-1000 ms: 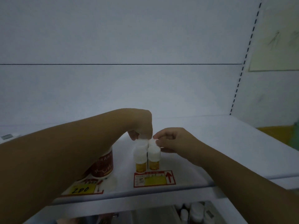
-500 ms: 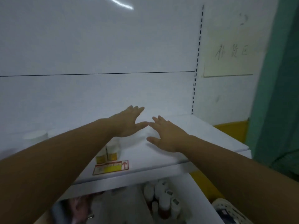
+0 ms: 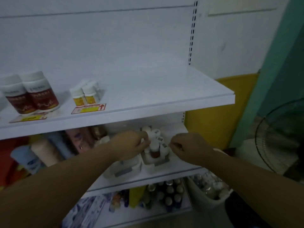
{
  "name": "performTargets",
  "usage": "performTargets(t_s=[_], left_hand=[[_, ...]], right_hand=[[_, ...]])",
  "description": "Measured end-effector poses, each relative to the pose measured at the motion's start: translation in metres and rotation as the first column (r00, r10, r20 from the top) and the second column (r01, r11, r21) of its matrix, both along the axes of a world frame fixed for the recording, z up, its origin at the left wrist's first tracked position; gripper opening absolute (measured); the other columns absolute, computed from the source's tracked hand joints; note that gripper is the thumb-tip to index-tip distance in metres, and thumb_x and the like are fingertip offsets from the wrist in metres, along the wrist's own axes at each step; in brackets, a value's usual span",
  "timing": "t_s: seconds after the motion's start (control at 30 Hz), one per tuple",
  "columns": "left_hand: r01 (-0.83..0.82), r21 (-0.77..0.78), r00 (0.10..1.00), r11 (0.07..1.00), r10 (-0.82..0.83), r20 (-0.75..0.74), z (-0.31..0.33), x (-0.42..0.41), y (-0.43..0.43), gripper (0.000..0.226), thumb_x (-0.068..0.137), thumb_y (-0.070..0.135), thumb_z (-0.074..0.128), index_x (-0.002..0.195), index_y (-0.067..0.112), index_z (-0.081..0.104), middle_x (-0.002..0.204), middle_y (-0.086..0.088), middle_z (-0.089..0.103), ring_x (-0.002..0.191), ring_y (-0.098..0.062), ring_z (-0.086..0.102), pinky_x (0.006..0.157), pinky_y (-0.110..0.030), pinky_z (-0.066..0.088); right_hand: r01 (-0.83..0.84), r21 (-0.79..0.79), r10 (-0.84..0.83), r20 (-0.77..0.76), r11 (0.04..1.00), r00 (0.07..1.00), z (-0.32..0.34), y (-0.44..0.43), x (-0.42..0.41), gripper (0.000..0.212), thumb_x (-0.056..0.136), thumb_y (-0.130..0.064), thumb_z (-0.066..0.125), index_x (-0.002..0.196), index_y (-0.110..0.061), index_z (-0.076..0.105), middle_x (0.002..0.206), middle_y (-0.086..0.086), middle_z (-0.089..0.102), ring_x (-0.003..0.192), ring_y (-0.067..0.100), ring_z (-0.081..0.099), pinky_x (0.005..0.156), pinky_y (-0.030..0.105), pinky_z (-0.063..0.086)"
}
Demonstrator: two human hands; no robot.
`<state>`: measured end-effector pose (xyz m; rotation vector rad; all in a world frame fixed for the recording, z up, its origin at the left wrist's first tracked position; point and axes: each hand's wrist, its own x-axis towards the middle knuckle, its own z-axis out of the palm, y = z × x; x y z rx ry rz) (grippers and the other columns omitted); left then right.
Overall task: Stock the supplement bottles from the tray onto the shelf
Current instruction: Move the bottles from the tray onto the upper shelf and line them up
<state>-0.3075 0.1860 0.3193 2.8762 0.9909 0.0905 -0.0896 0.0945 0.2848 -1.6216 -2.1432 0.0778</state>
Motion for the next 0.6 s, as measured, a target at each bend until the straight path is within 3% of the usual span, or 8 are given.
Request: performTargets(t_s=[0.1, 0.2, 0.3, 0.37, 0.47, 0.53, 0.6], left_hand=[[-0.157, -0.165, 0.984, 0.974, 0.170, 0.063, -0.050, 0.003, 0.024, 0.024, 0.094, 0.028, 0.048, 0.108, 0.012, 0.060, 0.100, -0.010, 0.067, 0.089, -0.024, 0.061, 0.069, -0.027, 0.043], [-0.229, -0.286, 0.965, 0.930, 0.255, 0.059, -0.105, 0.005, 0.047, 0.024, 0.093, 0.019, 0.050, 0.111, 0.006, 0.061, 0.114, -0.013, 0.064, 0.103, -0.025, 0.058, 0.076, -0.021, 0.036], [-0.222, -0.342, 0.965, 0.913, 0.256, 0.054, -0.152, 0.010, 0.073, 0.028, 0.092, 0.012, 0.053, 0.117, 0.001, 0.059, 0.124, -0.014, 0.060, 0.113, -0.024, 0.054, 0.078, -0.010, 0.028], [-0.221, -0.303, 0.969, 0.927, 0.244, 0.040, -0.171, 0.020, 0.091, 0.030, 0.094, 0.013, 0.049, 0.121, 0.005, 0.059, 0.129, -0.011, 0.057, 0.118, -0.023, 0.052, 0.089, -0.012, 0.029], [-0.276, -0.121, 0.961, 0.954, 0.277, -0.010, -0.189, 0.036, 0.115, 0.029, 0.094, 0.018, 0.044, 0.116, 0.012, 0.062, 0.127, -0.008, 0.059, 0.115, -0.025, 0.055, 0.099, -0.030, 0.039], [-0.259, 0.010, 0.955, 0.966, 0.258, -0.144, -0.195, 0.048, 0.124, 0.027, 0.091, 0.018, 0.045, 0.112, 0.018, 0.062, 0.121, -0.004, 0.062, 0.109, -0.024, 0.058, 0.098, -0.033, 0.039], [-0.254, 0.044, 0.938, 0.966, 0.257, -0.232, -0.197, 0.057, 0.124, 0.025, 0.088, 0.019, 0.046, 0.108, 0.023, 0.061, 0.117, 0.001, 0.062, 0.110, -0.023, 0.055, 0.101, -0.037, 0.032]], right_hand=[[0.073, -0.096, -0.073, 0.006, 0.993, 0.997, -0.050, 0.012, 0.010, 0.025, 0.092, -0.017, 0.051, 0.077, -0.002, 0.065, 0.078, 0.015, 0.066, 0.071, 0.027, 0.060, 0.061, 0.026, 0.037], [0.073, -0.182, -0.064, 0.058, 0.981, 0.996, -0.103, 0.024, 0.005, 0.016, 0.086, -0.013, 0.061, 0.094, -0.002, 0.070, 0.090, 0.015, 0.071, 0.083, 0.028, 0.066, 0.075, 0.033, 0.054], [0.104, -0.229, -0.122, -0.069, 0.968, 0.990, -0.141, 0.049, 0.003, 0.026, 0.079, -0.005, 0.068, 0.104, 0.002, 0.068, 0.100, 0.020, 0.069, 0.092, 0.034, 0.066, 0.085, 0.038, 0.052], [0.154, -0.214, -0.180, -0.110, 0.965, 0.977, -0.156, 0.074, 0.003, 0.034, 0.082, -0.009, 0.065, 0.115, -0.001, 0.062, 0.115, 0.018, 0.064, 0.104, 0.034, 0.060, 0.093, 0.033, 0.043], [0.277, -0.285, -0.305, -0.056, 0.917, 0.951, -0.171, 0.108, 0.002, 0.051, 0.086, -0.022, 0.060, 0.135, -0.012, 0.046, 0.141, 0.008, 0.046, 0.123, 0.027, 0.044, 0.101, 0.029, 0.031], [0.349, -0.287, -0.345, 0.065, 0.892, 0.936, -0.177, 0.126, 0.002, 0.057, 0.085, -0.028, 0.059, 0.138, -0.016, 0.041, 0.144, 0.004, 0.043, 0.123, 0.025, 0.040, 0.098, 0.034, 0.032], [0.385, -0.275, -0.362, 0.132, 0.881, 0.923, -0.180, 0.136, 0.001, 0.058, 0.083, -0.029, 0.060, 0.137, -0.017, 0.041, 0.139, 0.003, 0.047, 0.119, 0.026, 0.041, 0.093, 0.035, 0.036]])
